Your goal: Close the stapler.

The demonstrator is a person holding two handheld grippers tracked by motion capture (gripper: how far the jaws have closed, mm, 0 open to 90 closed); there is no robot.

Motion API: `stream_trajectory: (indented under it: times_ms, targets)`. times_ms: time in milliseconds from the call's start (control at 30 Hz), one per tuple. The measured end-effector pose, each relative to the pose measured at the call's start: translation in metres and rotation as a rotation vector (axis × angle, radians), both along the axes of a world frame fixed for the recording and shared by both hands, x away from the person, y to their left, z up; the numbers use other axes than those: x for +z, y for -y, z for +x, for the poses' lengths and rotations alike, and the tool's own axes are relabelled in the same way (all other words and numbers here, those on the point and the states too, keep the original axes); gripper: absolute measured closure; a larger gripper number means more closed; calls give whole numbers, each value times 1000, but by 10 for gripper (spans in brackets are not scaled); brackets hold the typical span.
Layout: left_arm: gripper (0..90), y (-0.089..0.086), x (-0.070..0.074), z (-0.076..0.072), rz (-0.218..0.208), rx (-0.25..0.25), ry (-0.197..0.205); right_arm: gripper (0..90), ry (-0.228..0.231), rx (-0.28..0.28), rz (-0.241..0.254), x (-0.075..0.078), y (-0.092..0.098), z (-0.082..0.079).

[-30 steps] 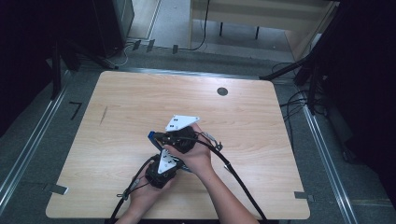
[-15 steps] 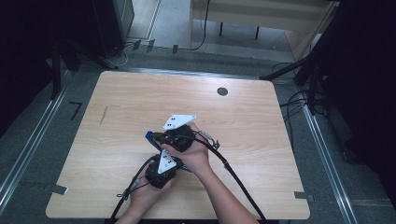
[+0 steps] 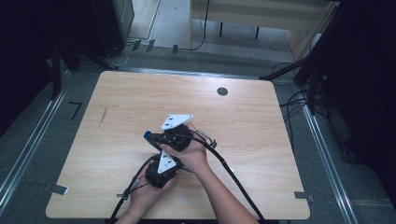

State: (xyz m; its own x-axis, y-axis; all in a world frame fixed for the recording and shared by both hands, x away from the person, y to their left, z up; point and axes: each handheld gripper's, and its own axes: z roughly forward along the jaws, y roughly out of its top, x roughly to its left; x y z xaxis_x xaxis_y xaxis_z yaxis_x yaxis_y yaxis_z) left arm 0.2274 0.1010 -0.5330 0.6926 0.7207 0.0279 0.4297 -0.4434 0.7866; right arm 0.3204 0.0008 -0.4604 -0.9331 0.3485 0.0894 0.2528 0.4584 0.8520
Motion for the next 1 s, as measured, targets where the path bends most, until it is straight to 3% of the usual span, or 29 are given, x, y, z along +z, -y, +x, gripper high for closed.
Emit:
stream_trajectory:
  times_ms: [167,733,1000]
  targets:
    - [900,0,0,0,2,1,6,900,-32,13,25,-2,1,4]
    - [900,0,0,0,7,4,9,900,-75,42,11,-6,-4,13]
    - [900,0,0,-1,10,2,12,900,-111,68,32,-12,-7,20]
